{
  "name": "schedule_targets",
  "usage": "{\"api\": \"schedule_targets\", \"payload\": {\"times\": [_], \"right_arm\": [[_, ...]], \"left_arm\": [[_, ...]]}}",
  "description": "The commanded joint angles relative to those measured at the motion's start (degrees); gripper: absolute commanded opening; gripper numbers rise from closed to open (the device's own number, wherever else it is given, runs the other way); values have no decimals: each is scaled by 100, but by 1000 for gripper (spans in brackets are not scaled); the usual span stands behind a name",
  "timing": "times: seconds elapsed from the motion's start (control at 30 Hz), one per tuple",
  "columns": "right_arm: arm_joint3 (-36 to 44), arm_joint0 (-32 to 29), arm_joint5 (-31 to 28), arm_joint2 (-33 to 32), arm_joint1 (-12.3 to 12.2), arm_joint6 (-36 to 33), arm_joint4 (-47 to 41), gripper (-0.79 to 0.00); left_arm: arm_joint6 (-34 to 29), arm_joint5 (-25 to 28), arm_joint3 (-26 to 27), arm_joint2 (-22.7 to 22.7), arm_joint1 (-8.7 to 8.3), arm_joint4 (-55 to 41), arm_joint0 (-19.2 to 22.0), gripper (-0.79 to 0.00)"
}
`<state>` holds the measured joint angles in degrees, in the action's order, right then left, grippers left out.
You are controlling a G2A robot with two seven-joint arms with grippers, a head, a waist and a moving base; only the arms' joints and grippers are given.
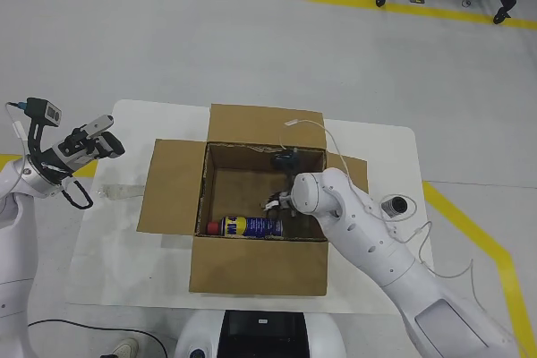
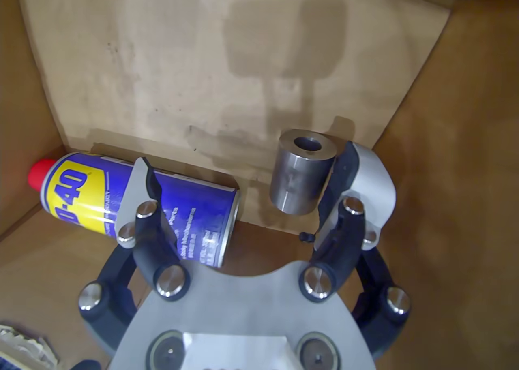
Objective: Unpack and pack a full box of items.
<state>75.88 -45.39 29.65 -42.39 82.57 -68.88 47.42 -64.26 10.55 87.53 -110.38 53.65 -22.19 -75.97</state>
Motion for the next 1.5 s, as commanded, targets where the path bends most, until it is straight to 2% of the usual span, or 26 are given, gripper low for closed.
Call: {"api": "schedule_targets", "payload": {"times": [0.0,0.4,0.43,0.5,0.6,0.87,0.9,1.0,1.2,1.47], "right_arm": [[-28,0,-12,-14,4,15,10,-28],[-361,64,-79,61,87,71,114,-145],[-377,75,-81,65,94,63,122,-175],[-383,87,-75,65,106,46,131,-302],[-367,84,-71,82,115,-12,198,-434],[-340,14,-30,122,132,-78,422,-536],[-329,2,-29,120,132,-74,448,-576],[-262,-46,-53,107,133,-26,515,-770],[-8,-187,-224,6,104,111,635,-785],[633,-547,-616,-468,-20,358,552,-785]], "left_arm": [[0,0,0,0,0,0,0,0],[0,0,0,0,0,0,0,0],[0,0,0,0,0,0,0,0],[0,0,0,0,0,0,0,0],[0,0,0,0,0,0,0,0],[0,0,0,0,0,0,0,0],[0,0,0,0,0,0,0,0],[0,0,0,0,0,0,0,0],[0,0,0,0,0,0,0,0],[0,0,0,0,0,0,0,0]]}}
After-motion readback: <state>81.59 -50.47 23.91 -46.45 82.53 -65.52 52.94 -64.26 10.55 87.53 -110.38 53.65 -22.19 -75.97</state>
